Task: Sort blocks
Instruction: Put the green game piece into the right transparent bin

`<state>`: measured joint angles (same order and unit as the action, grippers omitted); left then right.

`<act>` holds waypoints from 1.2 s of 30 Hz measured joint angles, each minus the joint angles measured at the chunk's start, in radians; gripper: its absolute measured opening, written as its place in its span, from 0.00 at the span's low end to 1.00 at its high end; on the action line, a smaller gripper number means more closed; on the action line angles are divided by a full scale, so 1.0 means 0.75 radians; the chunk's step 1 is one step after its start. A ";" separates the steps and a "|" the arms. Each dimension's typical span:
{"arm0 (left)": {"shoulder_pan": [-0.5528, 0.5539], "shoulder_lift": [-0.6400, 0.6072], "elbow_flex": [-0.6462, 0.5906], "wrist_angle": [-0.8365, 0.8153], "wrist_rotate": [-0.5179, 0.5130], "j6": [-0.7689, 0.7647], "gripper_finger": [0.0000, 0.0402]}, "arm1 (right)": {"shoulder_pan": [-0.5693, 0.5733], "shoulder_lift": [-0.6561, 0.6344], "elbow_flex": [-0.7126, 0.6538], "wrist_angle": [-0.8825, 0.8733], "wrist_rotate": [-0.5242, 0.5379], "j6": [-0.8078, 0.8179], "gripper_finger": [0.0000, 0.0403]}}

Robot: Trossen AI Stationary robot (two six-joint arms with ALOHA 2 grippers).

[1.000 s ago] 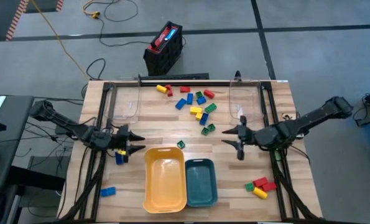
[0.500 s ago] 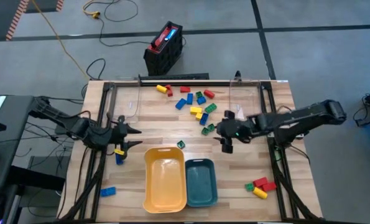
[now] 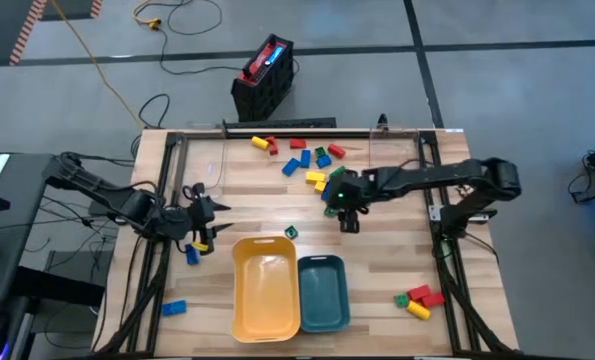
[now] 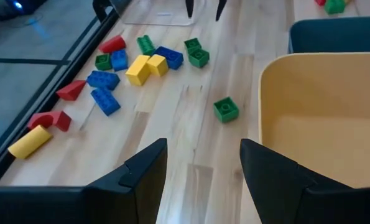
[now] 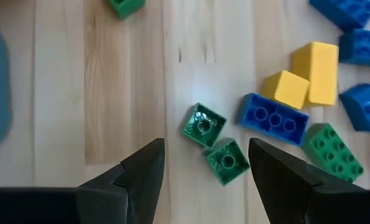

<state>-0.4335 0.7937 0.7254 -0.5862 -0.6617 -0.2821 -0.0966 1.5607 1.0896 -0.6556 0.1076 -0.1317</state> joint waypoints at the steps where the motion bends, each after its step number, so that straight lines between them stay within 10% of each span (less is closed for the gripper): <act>1: 0.000 0.001 0.000 -0.001 0.000 0.000 0.50 | -0.009 0.029 0.022 -0.026 -0.002 -0.024 0.62; 36: -0.015 -0.001 -0.015 -0.049 -0.007 0.040 0.50 | -0.127 0.361 0.082 -0.125 -0.006 -0.417 0.62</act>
<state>-0.4450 0.7929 0.7143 -0.6231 -0.6670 -0.2519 -0.1917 1.8315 1.1511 -0.7495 0.1033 -0.4441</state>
